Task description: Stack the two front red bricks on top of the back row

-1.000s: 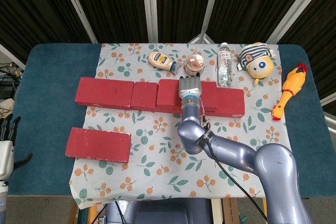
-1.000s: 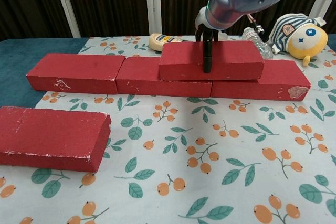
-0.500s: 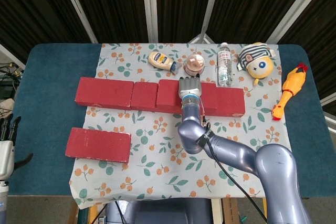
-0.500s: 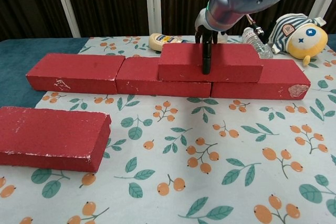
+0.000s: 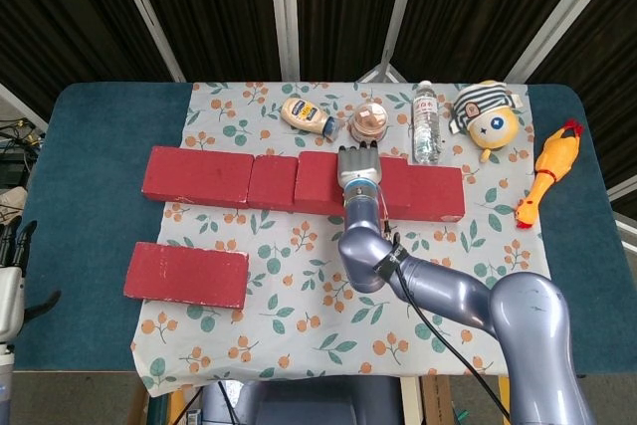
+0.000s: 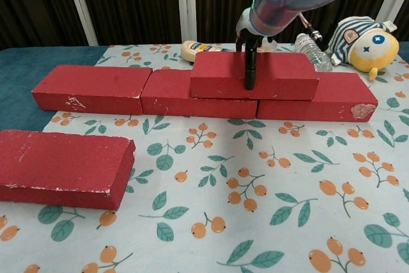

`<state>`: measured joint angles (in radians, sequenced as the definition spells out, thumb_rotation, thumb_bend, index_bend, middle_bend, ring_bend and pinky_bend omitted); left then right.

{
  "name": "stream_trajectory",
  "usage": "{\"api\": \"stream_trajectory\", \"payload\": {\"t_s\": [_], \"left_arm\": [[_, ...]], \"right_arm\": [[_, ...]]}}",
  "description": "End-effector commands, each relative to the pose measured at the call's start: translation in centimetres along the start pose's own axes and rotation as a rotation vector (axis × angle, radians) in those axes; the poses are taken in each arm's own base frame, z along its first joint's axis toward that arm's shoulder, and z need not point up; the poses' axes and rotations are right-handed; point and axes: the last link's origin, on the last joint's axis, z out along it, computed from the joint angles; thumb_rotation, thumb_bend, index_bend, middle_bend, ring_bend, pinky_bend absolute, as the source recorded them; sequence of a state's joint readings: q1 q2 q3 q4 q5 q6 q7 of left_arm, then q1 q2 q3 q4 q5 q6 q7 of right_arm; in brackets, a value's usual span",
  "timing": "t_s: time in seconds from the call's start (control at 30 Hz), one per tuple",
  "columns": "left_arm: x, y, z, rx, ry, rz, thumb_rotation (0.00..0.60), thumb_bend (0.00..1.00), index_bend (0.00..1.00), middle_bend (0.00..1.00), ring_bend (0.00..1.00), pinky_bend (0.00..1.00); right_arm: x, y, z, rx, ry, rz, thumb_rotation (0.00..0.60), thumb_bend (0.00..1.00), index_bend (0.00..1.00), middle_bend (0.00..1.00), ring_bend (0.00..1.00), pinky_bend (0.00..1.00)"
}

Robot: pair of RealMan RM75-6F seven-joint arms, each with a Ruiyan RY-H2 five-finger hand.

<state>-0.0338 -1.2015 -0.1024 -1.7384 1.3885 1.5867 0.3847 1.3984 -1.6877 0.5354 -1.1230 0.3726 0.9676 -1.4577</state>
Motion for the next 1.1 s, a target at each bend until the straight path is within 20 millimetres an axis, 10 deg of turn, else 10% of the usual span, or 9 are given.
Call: {"api": "stream_trajectory", "payload": {"t_s": [0.03, 1.1], "left_arm": [[0.03, -0.01, -0.02, 0.001, 0.002, 0.000, 0.600, 0.00, 0.02, 0.00, 0.00, 0.13], [0.03, -0.12, -0.03, 0.011, 0.005, 0.006, 0.600, 0.00, 0.02, 0.00, 0.00, 0.13]], "right_arm": [[0.01, -0.02, -0.01, 0.001, 0.002, 0.001, 0.600, 0.11, 0.12, 0.18, 0.06, 0.00], [-0.33, 0.16, 0.74, 0.005, 0.019, 0.012, 0.600, 0.11, 0.04, 0.13, 0.03, 0.00]]}}
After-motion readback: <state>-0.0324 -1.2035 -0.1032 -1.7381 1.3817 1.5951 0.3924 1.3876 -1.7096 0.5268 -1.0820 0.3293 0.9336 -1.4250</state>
